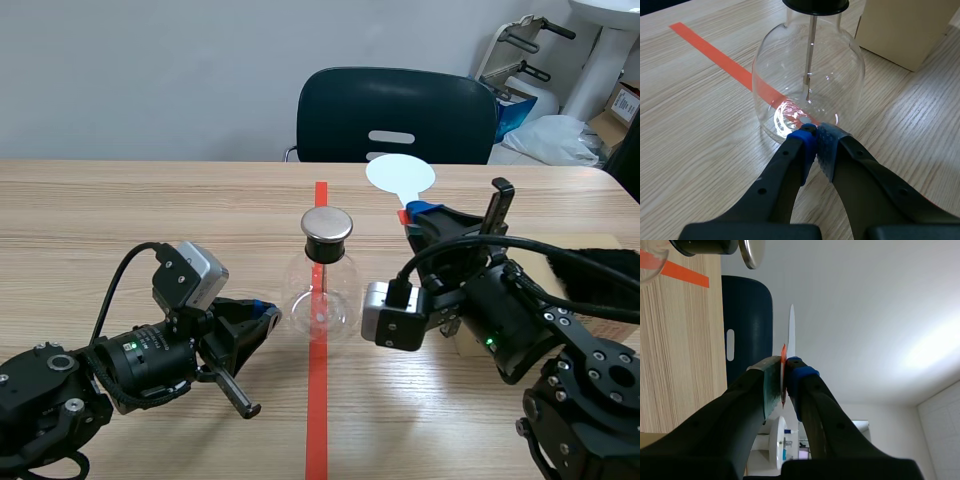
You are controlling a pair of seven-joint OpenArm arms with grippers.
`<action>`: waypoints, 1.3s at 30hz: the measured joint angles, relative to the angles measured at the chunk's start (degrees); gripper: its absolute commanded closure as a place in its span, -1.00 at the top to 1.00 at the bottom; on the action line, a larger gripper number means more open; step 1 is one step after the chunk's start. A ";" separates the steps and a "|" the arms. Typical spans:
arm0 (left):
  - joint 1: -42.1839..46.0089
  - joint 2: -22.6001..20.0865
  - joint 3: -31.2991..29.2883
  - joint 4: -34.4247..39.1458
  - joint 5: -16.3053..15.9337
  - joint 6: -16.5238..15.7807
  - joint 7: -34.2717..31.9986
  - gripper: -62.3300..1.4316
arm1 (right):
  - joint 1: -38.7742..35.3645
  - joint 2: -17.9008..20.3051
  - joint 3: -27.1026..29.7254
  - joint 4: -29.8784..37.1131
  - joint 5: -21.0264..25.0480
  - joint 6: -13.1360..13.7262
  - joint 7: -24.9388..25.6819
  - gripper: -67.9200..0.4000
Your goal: Do the electroscope experiment. move the plate toward and away from the electroscope
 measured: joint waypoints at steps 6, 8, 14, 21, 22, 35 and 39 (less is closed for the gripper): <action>0.00 0.00 0.00 0.00 0.00 0.00 0.00 -0.84 | 0.00 0.00 0.00 0.00 -0.02 0.00 5.46 -0.97; 0.00 0.00 0.00 0.00 0.00 0.00 0.00 -0.84 | 0.00 0.00 0.00 0.00 -0.02 0.00 7.74 -0.97; 0.00 0.00 0.00 0.00 0.00 0.00 0.00 -0.84 | 0.00 0.00 0.00 0.00 -0.04 0.00 13.88 -0.97; 0.00 0.00 0.00 0.00 0.00 0.00 0.00 -0.84 | 0.00 0.00 0.00 0.00 -0.07 0.00 18.23 -0.97; 0.00 0.00 0.00 0.00 0.00 0.00 0.00 -0.84 | 0.00 0.00 0.00 0.00 -0.07 0.00 19.06 -0.97; 0.00 0.00 0.00 0.00 0.00 0.00 0.00 -0.84 | 0.02 0.00 0.00 0.00 -0.22 -0.02 22.34 -0.97; 0.00 0.00 0.00 0.00 0.00 0.00 0.00 -0.84 | 0.02 0.00 0.00 0.00 -0.22 -0.02 22.34 -0.97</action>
